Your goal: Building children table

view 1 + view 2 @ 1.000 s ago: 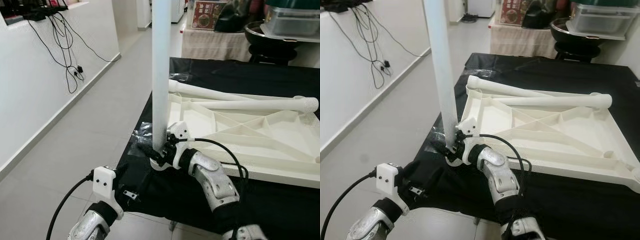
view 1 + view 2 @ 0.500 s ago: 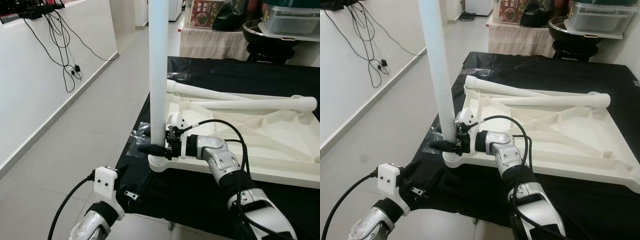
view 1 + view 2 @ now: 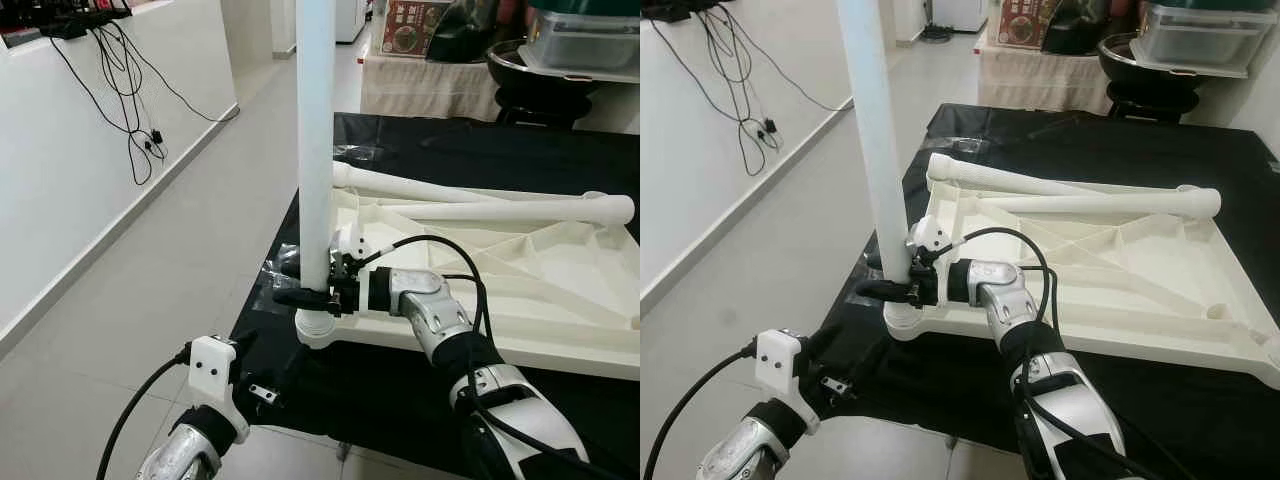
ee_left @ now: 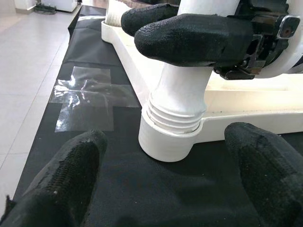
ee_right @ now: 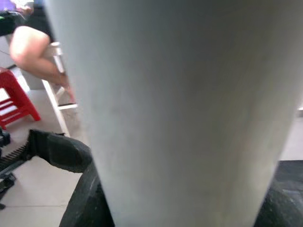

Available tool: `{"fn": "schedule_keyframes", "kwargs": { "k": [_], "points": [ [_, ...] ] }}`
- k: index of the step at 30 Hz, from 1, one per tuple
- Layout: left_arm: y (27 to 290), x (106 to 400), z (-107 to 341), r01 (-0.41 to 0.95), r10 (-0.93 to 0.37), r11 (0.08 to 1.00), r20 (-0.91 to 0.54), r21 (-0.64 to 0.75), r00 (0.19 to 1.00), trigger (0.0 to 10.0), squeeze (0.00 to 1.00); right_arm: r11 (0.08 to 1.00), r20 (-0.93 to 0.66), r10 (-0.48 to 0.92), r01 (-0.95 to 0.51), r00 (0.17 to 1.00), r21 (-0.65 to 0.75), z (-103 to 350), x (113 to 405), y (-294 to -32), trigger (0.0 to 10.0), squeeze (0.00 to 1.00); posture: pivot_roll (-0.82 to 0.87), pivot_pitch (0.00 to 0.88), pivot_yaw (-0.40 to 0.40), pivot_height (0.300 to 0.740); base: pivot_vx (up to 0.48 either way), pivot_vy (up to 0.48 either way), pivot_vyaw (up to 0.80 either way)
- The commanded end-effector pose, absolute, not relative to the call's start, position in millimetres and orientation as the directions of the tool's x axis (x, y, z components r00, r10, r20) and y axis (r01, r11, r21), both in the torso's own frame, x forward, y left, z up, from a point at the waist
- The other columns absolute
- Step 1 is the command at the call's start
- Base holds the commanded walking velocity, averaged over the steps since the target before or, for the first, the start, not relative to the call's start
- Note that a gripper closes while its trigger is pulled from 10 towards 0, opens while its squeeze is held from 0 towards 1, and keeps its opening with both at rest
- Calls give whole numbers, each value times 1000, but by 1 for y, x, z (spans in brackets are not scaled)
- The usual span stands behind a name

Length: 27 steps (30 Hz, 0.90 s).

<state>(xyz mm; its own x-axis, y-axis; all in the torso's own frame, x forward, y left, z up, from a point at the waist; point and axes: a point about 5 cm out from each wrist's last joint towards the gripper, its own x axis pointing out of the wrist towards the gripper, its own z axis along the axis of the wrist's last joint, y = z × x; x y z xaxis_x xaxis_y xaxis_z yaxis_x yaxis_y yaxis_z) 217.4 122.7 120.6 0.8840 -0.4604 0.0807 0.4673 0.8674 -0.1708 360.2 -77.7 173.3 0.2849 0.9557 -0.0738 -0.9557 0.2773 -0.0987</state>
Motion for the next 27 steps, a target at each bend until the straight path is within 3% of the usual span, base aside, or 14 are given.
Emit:
{"fn": "schedule_keyframes", "kwargs": {
  "k": [1, 2, 3, 5, 8, 15, 16, 17, 18, 19, 20, 22, 24, 27],
  "points": [
    [123, 214, 120, 469, -464, 866, 72, -175, 883, 10000, 0, 482, -60, 870, -870, 489, -103, 161, 362, -85, 0, 0, 68, 124, -22, 740, 0, 0, 0],
    [124, 214, 120, 470, -465, 865, 71, -177, 882, 10000, 0, 714, -71, 692, -696, 718, -78, 144, 351, -83, 0, 0, 59, 129, -24, 740, 0, 0, 0],
    [124, 214, 120, 470, -465, 865, 71, -177, 882, 10000, 0, 714, -71, 692, -696, 718, -78, 144, 351, -83, 0, 0, 59, 129, -24, 740, 0, 0, 0],
    [126, 215, 119, 472, -467, 863, 68, -182, 881, 10000, 0, 867, -80, 489, -494, 869, -71, 132, 321, -77, 0, 0, 48, 139, -2, 740, 0, 0, 0],
    [128, 217, 117, 472, -469, 861, 63, -187, 881, 10000, 0, 879, -78, 470, -474, 879, -52, 129, 321, -72, 0, 0, 44, 100, 6, 740, 0, 0, 0],
    [127, 219, 116, 493, -491, 853, 56, -171, 869, 10000, 0, 862, -66, 500, -503, 864, -65, 131, 334, -66, 0, 0, 50, 98, 5, 740, 0, 0, 0],
    [127, 219, 116, 487, -484, 857, 57, -168, 873, 10000, 0, 835, -66, 542, -546, 838, -68, 132, 336, -60, 3765, 0, 59, 88, 2, 740, 0, 0, 0],
    [127, 219, 116, 487, -484, 857, 57, -168, 873, 10000, 0, 835, -66, 542, -546, 838, -68, 132, 336, -60, 3765, 0, 59, 88, 2, 740, 0, 0, 0],
    [127, 219, 116, 477, -475, 863, 60, -167, 878, 10000, 0, 803, -56, 591, -593, 805, -54, 135, 337, -53, 10000, 0, 63, 84, 1, 740, 0, 0, 0],
    [128, 220, 116, 471, -468, 866, 62, -168, 882, 10000, 0, 769, -33, 637, -638, 770, -42, 144, 334, -46, 10000, 0, 65, 84, 0, 740, 0, 0, 0],
    [128, 220, 116, 468, -464, 868, 63, -169, 884, 10000, 0, 745, -17, 666, -666, 746, -35, 150, 332, -42, 10000, 1000, 65, 84, 0, 740, 0, 0, 0],
    [128, 220, 117, 469, -465, 867, 63, -169, 883, 10000, 0, 660, 22, 751, -749, 660, -46, 161, 330, -39, 10000, 1000, 68, 84, 1, 740, 0, 0, 0],
    [127, 220, 117, 471, -468, 865, 64, -169, 882, 10000, 0, 522, 45, 853, -850, 520, -71, 170, 329, -37, 10000, 1000, 71, 83, 3, 740, 0, 0, 0],
    [127, 220, 117, 472, -469, 865, 64, -169, 881, 10000, 0, 479, 49, 878, -873, 476, -90, 174, 329, -37, 10000, 1000, 73, 85, 3, 740, 0, 0, 0]
  ]
}}
